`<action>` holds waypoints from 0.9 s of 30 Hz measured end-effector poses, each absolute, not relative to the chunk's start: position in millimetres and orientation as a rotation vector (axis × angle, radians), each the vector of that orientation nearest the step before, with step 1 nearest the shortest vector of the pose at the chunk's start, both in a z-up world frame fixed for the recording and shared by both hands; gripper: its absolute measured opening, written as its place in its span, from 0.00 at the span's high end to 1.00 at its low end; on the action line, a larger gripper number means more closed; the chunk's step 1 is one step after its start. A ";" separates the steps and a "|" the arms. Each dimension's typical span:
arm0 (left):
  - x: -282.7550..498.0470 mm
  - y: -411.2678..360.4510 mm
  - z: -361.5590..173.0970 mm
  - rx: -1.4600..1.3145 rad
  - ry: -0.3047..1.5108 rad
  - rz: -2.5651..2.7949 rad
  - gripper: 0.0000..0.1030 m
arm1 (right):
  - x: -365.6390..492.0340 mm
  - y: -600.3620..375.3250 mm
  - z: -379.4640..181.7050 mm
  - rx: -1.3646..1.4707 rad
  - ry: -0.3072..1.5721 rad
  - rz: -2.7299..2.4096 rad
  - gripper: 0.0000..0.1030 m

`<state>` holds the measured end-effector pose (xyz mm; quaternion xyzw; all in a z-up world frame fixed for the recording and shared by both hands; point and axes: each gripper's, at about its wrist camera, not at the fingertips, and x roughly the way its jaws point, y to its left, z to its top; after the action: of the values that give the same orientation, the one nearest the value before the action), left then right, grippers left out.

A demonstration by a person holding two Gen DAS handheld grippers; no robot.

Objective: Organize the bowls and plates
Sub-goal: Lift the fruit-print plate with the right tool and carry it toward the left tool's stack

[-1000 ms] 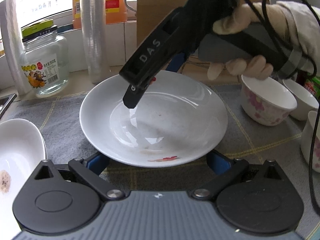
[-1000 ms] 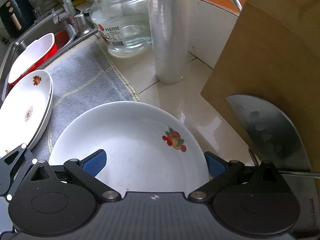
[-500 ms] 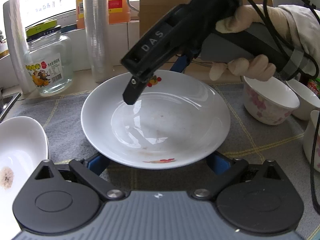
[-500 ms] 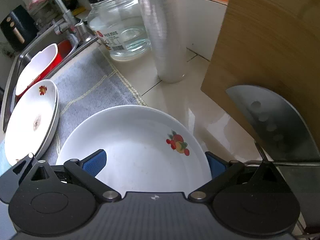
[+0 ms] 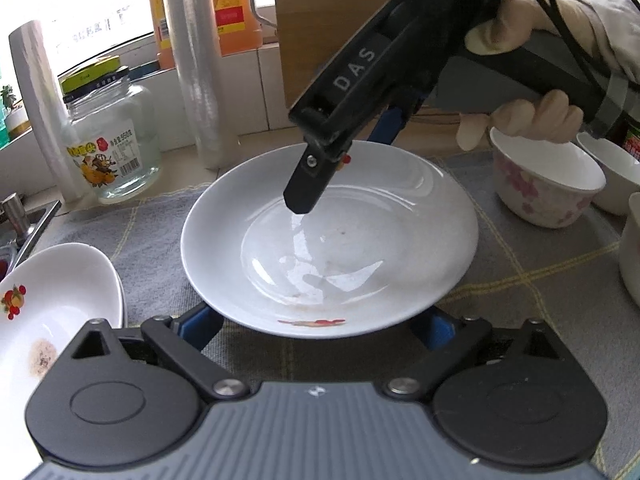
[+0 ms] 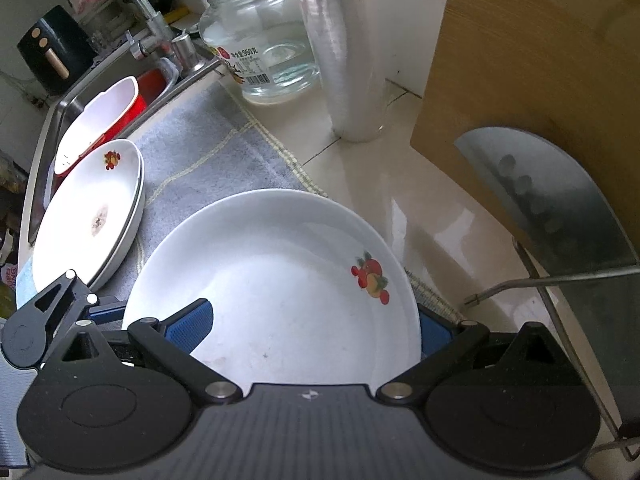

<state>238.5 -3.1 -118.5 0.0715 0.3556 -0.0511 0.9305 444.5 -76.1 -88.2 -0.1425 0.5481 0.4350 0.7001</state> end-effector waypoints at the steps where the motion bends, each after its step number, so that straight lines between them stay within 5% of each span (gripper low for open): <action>1: 237.9 -3.1 -118.7 0.146 0.726 -0.106 0.04 | 444.8 -75.7 -88.6 -0.315 1.217 0.969 0.00; 27: 230.1 -0.2 -115.7 0.187 0.698 -0.096 0.04 | 439.7 -71.9 -85.6 -0.287 1.196 1.007 0.00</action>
<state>230.1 -0.2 -115.7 0.0916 0.3416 -0.0472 0.9342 439.7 -71.9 -85.6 -0.1288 0.5369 0.4523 0.7004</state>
